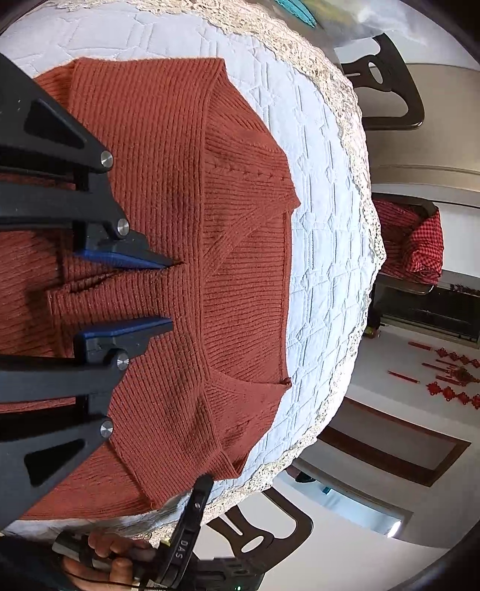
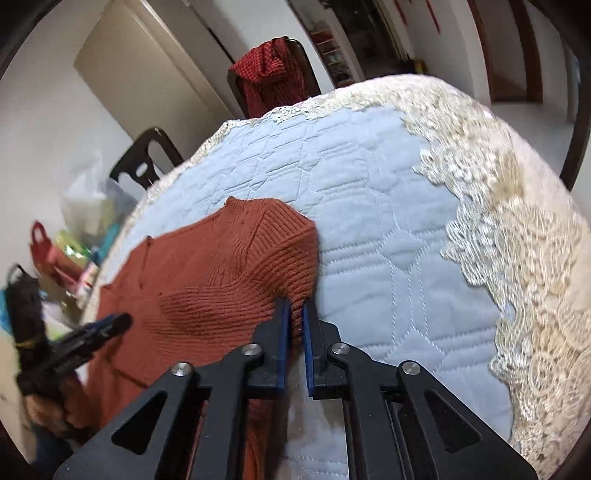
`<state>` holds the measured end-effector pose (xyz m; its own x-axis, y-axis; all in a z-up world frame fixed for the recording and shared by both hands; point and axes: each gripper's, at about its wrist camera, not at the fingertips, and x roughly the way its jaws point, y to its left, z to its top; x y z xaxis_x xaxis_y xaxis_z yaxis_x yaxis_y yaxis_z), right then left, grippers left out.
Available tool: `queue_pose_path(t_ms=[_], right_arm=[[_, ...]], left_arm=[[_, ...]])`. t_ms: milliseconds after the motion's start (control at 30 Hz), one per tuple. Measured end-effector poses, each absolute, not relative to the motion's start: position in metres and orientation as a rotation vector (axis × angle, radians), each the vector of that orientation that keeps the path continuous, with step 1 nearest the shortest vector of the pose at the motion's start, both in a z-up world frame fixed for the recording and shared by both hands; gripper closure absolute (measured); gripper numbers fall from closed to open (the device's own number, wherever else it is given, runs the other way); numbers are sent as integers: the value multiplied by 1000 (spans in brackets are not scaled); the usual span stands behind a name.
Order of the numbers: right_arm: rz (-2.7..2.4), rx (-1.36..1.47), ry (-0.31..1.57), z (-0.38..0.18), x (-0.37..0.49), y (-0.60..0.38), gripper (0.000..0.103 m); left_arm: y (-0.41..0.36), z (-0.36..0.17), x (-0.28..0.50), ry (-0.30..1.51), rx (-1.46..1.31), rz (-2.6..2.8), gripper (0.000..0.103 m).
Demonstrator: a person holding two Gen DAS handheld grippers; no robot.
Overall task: Fold small clothes
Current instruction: 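Fold the sweater side edge inward with the right tool while the left tool pins the center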
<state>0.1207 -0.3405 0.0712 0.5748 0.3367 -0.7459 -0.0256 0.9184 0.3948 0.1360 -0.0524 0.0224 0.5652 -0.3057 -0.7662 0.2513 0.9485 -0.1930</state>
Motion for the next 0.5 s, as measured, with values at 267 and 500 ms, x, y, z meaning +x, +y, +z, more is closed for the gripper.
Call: queue_pose_path(t_ms=[267,500], right_arm=[[255,187,860,106,116,-305,90],[195,188,962,82,141,-309,92]], left_arm=[[-69,37,132,857,-53,-369,75],[-67,35,127,859,-19,-381,75]])
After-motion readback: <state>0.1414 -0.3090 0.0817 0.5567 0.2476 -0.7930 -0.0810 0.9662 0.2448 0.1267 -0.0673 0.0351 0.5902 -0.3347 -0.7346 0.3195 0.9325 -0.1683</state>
